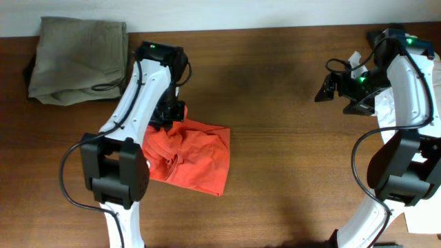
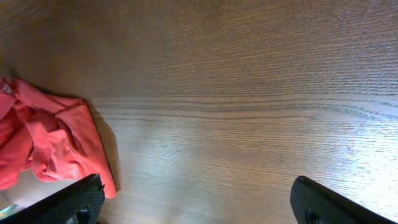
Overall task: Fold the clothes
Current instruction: 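Grasp the shirt's left end with the left gripper and fold it rightward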
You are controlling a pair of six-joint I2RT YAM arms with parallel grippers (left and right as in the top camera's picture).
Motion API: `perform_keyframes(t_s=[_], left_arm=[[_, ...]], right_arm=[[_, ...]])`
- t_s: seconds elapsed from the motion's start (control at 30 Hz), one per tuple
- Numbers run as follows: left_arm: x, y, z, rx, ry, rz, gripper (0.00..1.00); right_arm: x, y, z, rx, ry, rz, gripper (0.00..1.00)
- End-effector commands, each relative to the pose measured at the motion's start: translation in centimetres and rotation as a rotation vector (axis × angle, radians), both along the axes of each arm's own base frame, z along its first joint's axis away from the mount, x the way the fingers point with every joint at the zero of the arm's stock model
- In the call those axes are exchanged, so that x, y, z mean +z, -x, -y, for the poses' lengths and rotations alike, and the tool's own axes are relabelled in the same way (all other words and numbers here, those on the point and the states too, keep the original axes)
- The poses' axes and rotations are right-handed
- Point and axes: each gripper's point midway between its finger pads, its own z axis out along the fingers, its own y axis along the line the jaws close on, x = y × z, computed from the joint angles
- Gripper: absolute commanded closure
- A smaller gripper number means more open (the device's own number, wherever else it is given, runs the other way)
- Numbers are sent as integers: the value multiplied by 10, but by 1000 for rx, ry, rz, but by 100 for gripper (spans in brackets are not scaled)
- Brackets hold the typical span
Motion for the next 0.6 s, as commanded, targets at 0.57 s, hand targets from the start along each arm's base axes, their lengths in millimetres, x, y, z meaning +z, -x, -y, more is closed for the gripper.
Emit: perform_keyframes(t_s=[0.57], left_arm=[[-7, 68, 167, -336, 278, -34, 71]], right_arm=[[9, -3, 3, -6, 16, 25, 1]])
